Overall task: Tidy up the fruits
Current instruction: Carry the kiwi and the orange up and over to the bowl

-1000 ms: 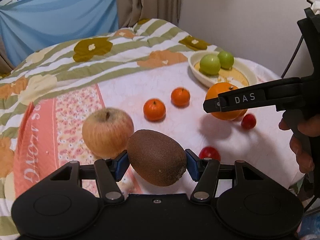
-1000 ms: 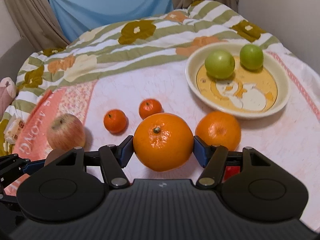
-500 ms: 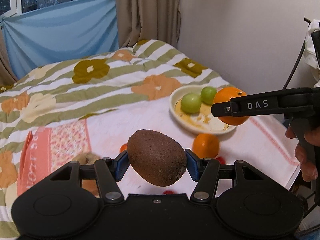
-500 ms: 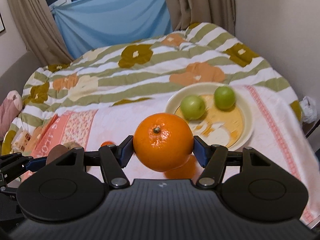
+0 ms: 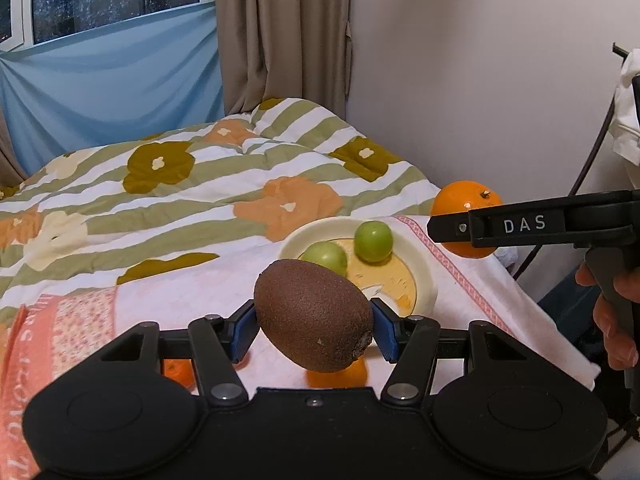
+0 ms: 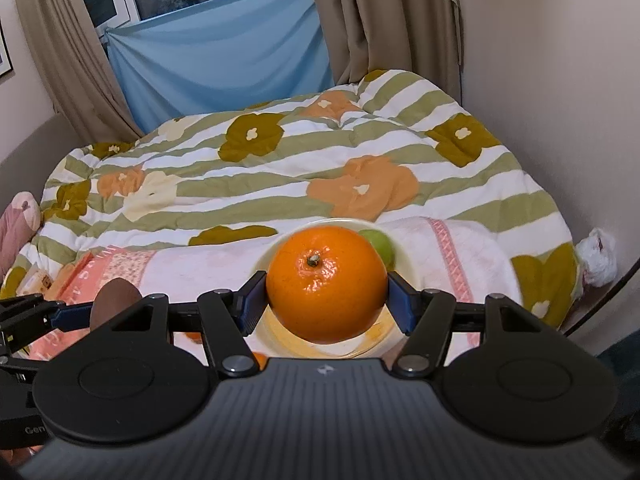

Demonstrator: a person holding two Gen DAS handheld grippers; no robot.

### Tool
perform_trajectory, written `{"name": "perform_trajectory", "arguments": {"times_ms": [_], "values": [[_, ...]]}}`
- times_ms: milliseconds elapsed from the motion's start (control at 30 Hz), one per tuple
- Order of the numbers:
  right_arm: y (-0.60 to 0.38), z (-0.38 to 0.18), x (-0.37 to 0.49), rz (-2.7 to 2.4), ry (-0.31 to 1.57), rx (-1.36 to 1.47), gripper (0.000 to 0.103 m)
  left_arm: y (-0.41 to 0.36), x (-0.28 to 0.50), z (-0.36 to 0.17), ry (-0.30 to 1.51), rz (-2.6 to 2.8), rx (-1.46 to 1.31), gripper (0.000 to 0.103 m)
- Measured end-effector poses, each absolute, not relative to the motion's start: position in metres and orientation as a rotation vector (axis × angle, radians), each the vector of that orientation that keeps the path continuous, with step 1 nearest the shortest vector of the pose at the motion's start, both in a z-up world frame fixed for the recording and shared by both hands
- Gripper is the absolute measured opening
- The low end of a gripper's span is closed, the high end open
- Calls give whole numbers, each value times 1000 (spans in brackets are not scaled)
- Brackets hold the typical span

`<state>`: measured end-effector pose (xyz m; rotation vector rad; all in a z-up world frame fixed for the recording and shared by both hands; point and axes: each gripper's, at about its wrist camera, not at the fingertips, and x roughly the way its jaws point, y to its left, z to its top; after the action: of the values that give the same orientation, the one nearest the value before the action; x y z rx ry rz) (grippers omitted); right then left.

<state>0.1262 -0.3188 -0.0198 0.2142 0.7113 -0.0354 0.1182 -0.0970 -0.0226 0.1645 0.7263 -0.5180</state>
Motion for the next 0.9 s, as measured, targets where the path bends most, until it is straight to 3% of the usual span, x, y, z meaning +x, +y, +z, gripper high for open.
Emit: {"name": "perform_trajectory", "arguments": {"times_ms": [400,900], "values": [[-374,-59,173,44,780,181,78,-162,173,-70,795,-444,166,63],[-391,-103,213,119,846,181,78,-184,215,-126,877,-323,242,63]]}}
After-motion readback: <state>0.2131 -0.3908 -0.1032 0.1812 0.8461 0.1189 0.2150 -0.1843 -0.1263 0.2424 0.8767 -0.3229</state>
